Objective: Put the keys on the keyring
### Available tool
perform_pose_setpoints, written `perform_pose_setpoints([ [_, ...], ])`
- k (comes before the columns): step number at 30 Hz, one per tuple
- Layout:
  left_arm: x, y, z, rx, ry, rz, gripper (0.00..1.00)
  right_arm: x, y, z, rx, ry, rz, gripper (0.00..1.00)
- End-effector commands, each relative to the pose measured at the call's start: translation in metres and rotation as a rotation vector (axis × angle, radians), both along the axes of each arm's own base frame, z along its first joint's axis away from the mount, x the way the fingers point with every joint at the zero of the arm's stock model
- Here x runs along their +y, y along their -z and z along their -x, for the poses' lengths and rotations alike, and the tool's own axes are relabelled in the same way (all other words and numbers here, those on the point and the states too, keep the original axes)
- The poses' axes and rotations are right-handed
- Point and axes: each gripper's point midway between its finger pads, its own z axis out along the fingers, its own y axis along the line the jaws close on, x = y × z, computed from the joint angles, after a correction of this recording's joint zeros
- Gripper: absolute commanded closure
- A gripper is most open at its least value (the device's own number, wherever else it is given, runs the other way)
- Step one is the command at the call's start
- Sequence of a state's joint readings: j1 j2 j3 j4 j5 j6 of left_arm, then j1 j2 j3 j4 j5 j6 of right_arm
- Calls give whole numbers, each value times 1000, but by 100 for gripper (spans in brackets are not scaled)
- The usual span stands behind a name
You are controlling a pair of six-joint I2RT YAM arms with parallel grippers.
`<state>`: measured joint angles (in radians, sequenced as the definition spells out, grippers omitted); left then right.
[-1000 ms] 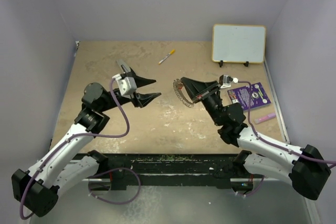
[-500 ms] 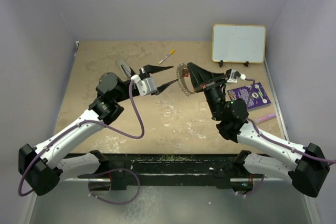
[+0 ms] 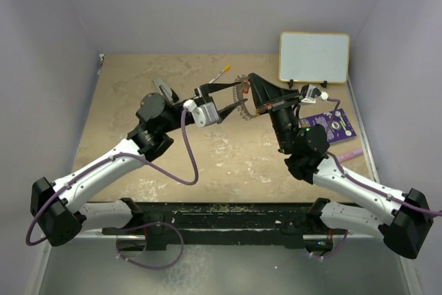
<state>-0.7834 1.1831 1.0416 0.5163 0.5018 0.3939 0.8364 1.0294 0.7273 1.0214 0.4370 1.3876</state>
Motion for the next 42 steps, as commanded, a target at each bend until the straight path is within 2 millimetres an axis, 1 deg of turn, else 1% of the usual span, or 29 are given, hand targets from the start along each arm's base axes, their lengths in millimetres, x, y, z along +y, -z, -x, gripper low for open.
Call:
perform_pose_setpoints([
  [1, 1, -27, 1, -91, -29, 54, 51, -14, -27, 5, -42, 36, -56, 100],
  [5, 2, -30, -6, -122, -88, 61, 55, -14, -20, 3, -23, 41, -54, 100],
  [8, 5, -32, -19, -129, -168, 68, 61, -15, -18, 4, -27, 40, -58, 100],
  [11, 7, -33, -28, -143, -219, 66, 61, -12, -16, 5, -31, 28, -50, 100],
  [15, 2, -31, -24, -163, -189, 51, 61, -10, -14, 4, -30, 24, -49, 100],
  [18, 0, -30, -25, -165, -190, 49, 61, -9, -12, 3, -23, 15, -58, 100],
  [24, -2, -36, -26, -199, -194, 63, 61, -7, -3, 1, -4, 10, -53, 100],
  [27, -3, -36, -25, -213, -192, 61, 68, -6, -1, 0, 2, 3, -58, 100],
  [31, -4, -35, -25, -220, -193, 53, 83, -7, 0, 1, 6, -2, -69, 100],
  [33, -4, -33, -25, -225, -197, 46, 88, -8, -1, 1, 7, -3, -80, 100],
  [38, -4, -29, -27, -253, -209, 25, 89, -12, -1, 2, 13, -7, -111, 100],
  [42, -5, -27, -27, -291, -220, 4, 85, -14, 0, 3, 13, -18, -150, 100],
])
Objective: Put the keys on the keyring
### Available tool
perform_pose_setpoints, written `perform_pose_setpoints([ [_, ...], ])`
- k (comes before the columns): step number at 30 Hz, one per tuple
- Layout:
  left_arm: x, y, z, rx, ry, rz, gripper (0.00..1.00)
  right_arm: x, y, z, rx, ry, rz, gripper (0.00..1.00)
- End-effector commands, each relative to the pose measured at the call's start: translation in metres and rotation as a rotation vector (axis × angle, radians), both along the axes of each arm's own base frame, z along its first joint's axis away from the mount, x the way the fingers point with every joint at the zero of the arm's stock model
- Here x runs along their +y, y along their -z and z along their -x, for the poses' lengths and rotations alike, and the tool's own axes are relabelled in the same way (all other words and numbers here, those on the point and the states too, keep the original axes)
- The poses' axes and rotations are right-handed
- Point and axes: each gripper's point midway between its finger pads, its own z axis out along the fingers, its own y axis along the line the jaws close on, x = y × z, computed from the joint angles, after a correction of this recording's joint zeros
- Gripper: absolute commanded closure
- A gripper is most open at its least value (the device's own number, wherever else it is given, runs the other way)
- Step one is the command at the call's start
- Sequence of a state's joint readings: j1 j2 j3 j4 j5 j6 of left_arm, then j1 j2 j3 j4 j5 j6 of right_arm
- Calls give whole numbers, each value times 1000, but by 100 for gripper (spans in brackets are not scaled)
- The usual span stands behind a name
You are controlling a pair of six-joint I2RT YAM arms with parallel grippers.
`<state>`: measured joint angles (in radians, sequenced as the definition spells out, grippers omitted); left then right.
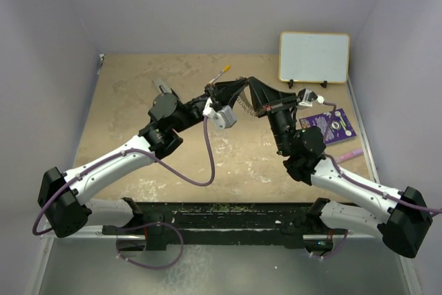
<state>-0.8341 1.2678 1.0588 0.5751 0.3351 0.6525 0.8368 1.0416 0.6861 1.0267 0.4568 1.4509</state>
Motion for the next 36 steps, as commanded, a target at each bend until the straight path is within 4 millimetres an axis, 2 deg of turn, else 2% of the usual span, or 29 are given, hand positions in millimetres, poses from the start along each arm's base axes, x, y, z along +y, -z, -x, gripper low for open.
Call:
perform_pose_setpoints([
  [1, 6, -28, 4, -122, -28, 31, 85, -17, -20, 9, -46, -2, -133, 100],
  [19, 10, -21, 7, -128, -37, -19, 81, -20, -25, 13, -63, -5, -148, 100],
  [25, 12, -20, 9, -115, -31, -22, 76, -20, -27, 14, -69, -4, -146, 100],
  [30, 15, -24, 6, -115, -52, -4, 75, -23, -27, 15, -71, 6, -144, 100],
  [36, 14, -18, 6, -112, -52, -20, 75, -24, -28, 14, -68, 10, -143, 100],
])
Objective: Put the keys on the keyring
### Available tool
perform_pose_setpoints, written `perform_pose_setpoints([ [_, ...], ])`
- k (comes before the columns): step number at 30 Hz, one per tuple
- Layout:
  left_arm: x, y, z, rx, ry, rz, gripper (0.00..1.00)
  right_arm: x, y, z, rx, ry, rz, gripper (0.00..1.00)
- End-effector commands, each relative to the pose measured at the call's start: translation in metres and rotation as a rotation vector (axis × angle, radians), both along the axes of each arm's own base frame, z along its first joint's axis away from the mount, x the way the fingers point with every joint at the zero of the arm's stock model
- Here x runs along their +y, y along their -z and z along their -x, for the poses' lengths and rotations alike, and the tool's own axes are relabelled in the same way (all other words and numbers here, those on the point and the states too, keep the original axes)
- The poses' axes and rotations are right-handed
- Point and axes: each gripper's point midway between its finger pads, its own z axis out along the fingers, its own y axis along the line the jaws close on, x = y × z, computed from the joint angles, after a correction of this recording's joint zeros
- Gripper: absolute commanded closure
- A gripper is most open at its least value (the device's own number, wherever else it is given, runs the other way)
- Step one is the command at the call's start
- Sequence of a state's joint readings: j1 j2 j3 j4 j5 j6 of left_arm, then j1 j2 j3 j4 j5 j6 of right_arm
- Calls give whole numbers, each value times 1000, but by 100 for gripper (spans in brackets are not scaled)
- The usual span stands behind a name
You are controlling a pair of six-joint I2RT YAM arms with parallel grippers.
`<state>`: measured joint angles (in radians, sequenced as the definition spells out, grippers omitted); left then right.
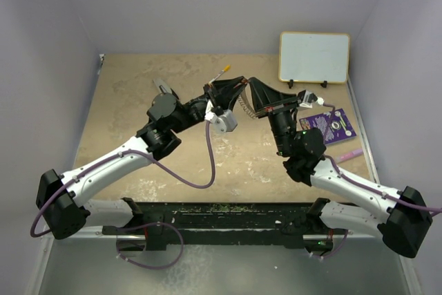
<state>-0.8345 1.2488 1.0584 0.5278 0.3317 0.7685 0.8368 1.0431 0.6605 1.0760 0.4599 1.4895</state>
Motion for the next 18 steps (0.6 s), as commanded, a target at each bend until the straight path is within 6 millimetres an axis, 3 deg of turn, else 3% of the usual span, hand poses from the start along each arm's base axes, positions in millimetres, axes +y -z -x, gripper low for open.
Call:
perform_pose_setpoints([
  [1, 10, -18, 7, -32, -10, 39, 75, -20, -28, 11, -62, 26, -94, 100],
  [9, 9, -12, 10, -56, -2, 9, 94, -19, -27, 10, -62, 23, -106, 100],
  [18, 5, -9, 7, -103, -12, -27, 97, -15, -25, 8, -59, 5, -125, 100],
])
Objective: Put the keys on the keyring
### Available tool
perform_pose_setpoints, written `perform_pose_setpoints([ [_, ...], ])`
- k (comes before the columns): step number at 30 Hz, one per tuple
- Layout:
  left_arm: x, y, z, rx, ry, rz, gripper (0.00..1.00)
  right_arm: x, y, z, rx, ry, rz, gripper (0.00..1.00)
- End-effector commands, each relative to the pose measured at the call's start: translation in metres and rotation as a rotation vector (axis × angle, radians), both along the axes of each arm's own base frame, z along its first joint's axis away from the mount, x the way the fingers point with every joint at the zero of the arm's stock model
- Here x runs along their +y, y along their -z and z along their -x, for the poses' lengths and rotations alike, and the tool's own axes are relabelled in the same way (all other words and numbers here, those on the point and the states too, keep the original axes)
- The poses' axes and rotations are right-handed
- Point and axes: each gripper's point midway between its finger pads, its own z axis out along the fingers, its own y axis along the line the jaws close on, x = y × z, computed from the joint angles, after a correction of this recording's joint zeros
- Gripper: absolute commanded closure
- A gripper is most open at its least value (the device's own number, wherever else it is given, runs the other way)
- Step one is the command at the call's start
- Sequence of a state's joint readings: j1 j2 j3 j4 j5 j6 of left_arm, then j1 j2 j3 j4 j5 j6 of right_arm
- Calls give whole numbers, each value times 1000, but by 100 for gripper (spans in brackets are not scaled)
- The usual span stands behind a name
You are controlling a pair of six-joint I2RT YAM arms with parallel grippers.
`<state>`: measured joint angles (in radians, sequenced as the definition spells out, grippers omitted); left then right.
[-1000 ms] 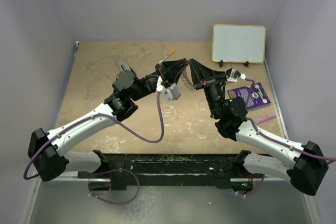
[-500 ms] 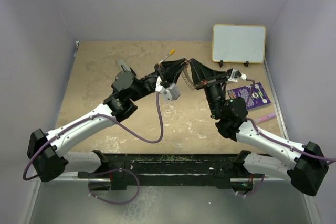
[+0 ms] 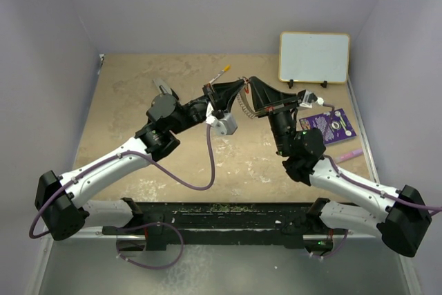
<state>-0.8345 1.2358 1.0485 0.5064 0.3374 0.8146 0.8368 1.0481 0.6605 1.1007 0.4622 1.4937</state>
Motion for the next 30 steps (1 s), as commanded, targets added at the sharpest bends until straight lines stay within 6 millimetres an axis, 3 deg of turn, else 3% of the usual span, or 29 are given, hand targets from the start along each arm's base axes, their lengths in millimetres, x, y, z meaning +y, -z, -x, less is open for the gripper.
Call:
perform_pose_setpoints([
  [1, 3, -11, 6, -86, -4, -4, 97, -13, -21, 7, -47, 0, -111, 100],
  [13, -4, 2, 4, -260, -23, -118, 97, -16, -24, 11, -55, -64, -231, 100],
  [30, -13, 15, 2, -423, -106, -201, 97, -1, -29, 6, -48, -162, -319, 100],
])
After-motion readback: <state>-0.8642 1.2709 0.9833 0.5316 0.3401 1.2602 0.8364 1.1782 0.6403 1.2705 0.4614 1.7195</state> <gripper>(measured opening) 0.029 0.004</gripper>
